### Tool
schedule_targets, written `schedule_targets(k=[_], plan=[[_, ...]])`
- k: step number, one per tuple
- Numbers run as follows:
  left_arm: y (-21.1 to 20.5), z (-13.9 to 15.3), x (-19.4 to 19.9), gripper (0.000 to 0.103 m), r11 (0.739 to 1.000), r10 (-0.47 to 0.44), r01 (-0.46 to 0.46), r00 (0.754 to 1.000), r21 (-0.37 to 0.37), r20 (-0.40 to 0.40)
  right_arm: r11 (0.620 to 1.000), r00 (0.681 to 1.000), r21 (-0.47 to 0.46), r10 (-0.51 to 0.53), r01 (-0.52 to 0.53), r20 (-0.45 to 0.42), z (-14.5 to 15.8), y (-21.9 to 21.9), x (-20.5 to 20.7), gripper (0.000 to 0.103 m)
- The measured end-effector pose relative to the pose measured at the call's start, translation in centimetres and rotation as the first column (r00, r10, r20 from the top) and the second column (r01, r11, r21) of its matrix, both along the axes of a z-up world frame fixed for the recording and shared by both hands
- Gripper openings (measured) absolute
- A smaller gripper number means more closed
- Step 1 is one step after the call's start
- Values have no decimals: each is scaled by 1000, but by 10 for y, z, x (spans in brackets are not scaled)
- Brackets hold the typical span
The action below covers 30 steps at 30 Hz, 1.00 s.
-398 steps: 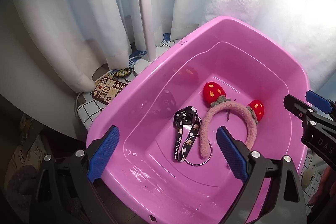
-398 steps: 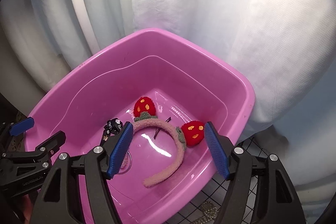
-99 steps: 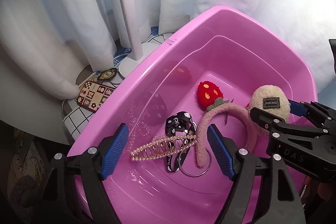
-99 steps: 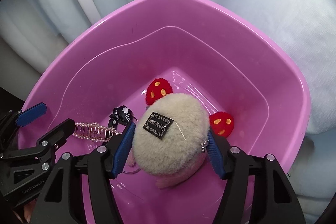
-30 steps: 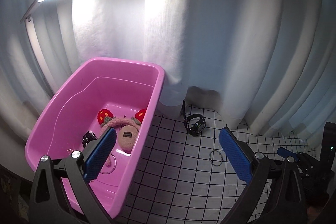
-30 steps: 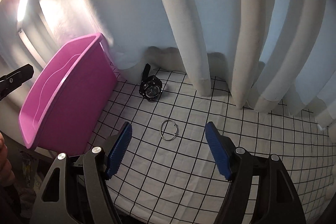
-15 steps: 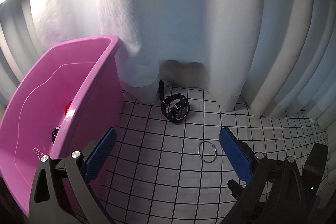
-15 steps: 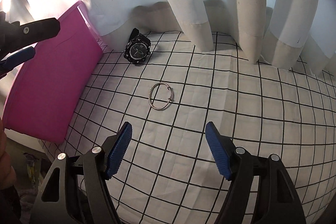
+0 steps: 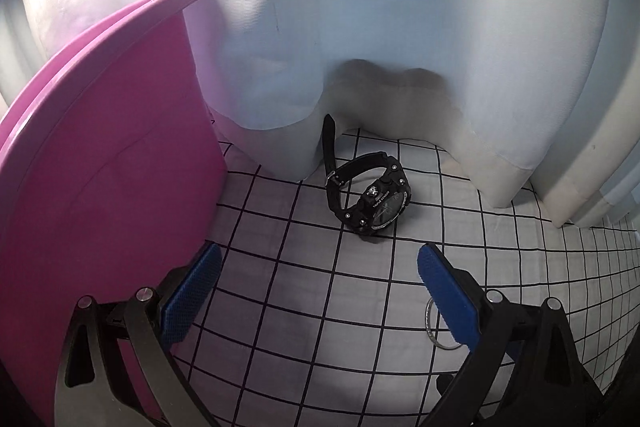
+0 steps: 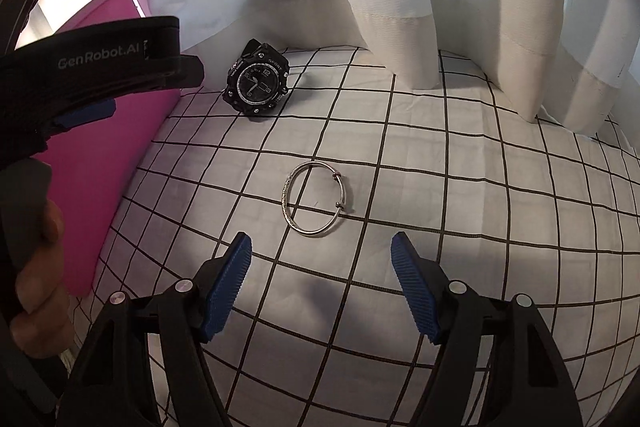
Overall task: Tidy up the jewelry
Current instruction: 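Grasp the black wristwatch with the left tool while the right tool grasps the silver bangle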
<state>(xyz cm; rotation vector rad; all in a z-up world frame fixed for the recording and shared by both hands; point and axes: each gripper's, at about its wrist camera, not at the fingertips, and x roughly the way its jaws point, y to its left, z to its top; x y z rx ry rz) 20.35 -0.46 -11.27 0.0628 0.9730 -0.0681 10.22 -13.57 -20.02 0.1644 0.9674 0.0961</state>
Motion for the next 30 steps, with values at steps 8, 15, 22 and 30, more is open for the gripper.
schedule_targets(k=[8, 15, 22, 30], plan=[[5, -10, 17, 97, 999, 12, -12, 1000, -29, -13, 992, 1000, -123, 8, -7, 11, -11, 20, 21, 69], [5, -23, 27, 97, 999, 25, -26, 999, -36, -30, 978, 999, -210, 16, -7, 43, -15, 22, 23, 67], [2, -35, 33, 97, 999, 18, -20, 998, -41, -57, 980, 998, -198, -14, 25, 58, -10, -7, 33, 41], [-9, -48, 42, 97, 999, 10, -13, 998, -46, -57, 982, 998, -190, -9, 21, 67, -10, -22, 44, 41]])
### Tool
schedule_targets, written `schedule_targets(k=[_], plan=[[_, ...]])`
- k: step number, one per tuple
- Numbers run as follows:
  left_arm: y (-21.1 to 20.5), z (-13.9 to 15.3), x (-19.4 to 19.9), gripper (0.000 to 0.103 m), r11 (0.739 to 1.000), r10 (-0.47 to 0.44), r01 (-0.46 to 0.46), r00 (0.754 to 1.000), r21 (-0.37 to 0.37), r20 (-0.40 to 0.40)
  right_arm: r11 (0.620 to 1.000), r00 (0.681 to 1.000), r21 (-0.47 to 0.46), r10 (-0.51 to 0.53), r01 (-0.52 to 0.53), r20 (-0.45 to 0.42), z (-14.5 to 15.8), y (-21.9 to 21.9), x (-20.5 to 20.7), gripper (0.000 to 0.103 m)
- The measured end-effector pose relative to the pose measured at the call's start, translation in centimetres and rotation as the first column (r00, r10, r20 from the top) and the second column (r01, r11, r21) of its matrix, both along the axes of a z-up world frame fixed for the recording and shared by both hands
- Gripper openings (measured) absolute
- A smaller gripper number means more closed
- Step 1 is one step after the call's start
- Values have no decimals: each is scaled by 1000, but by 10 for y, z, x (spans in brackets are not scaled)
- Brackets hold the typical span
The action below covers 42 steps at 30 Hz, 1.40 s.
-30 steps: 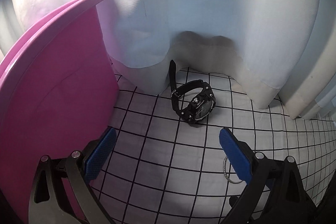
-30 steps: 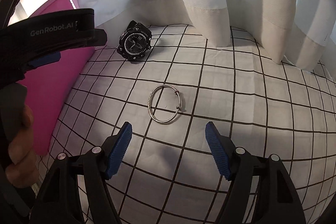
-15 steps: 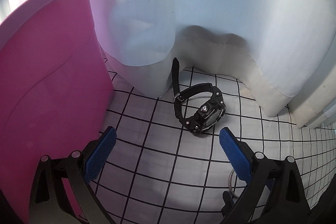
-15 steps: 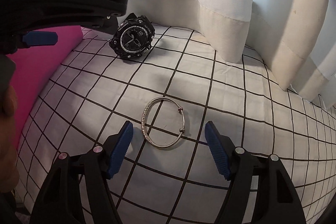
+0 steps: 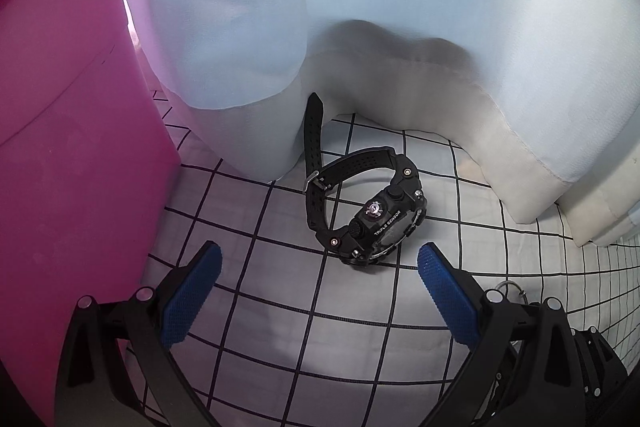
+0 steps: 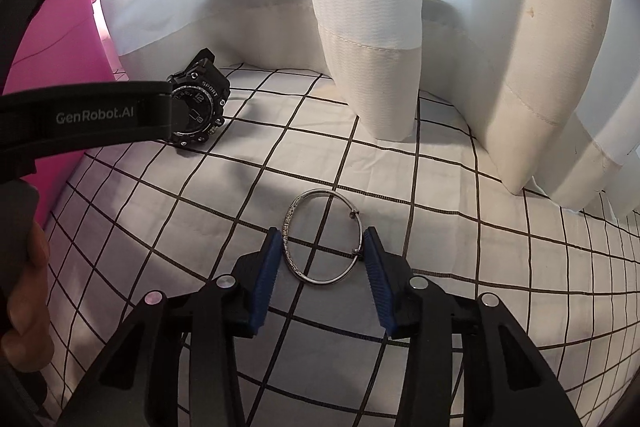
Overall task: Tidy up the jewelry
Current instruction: 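Grasp the black wristwatch with the left tool while the right tool grasps the silver bangle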
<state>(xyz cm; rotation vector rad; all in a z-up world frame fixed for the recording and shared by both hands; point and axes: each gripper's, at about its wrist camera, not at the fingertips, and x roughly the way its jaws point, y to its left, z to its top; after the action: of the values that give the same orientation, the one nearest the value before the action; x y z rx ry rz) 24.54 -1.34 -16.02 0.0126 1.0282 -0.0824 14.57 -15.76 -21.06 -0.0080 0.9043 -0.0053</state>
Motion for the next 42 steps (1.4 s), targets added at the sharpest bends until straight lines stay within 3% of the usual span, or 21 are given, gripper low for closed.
schedule_targets(k=[26, 33, 39, 42], plan=[[-25, -36, 48, 97, 1000, 2, -2, 999, -4, -48, 1000, 1000, -7, -16, 16, 10, 7, -15, 23, 41], [-27, -38, 54, 98, 1000, -4, 4, 1000, 21, -9, 1000, 1000, -12, -12, 12, 24, 5, -16, 30, 41], [-20, -38, 39, 87, 1000, -20, 19, 999, 21, 29, 1000, 1000, -5, -11, 11, 26, 4, -16, 33, 41], [-20, -35, 31, 67, 999, -39, 38, 998, 19, 45, 1000, 1000, -4, -11, 12, 28, 6, -19, 28, 41]])
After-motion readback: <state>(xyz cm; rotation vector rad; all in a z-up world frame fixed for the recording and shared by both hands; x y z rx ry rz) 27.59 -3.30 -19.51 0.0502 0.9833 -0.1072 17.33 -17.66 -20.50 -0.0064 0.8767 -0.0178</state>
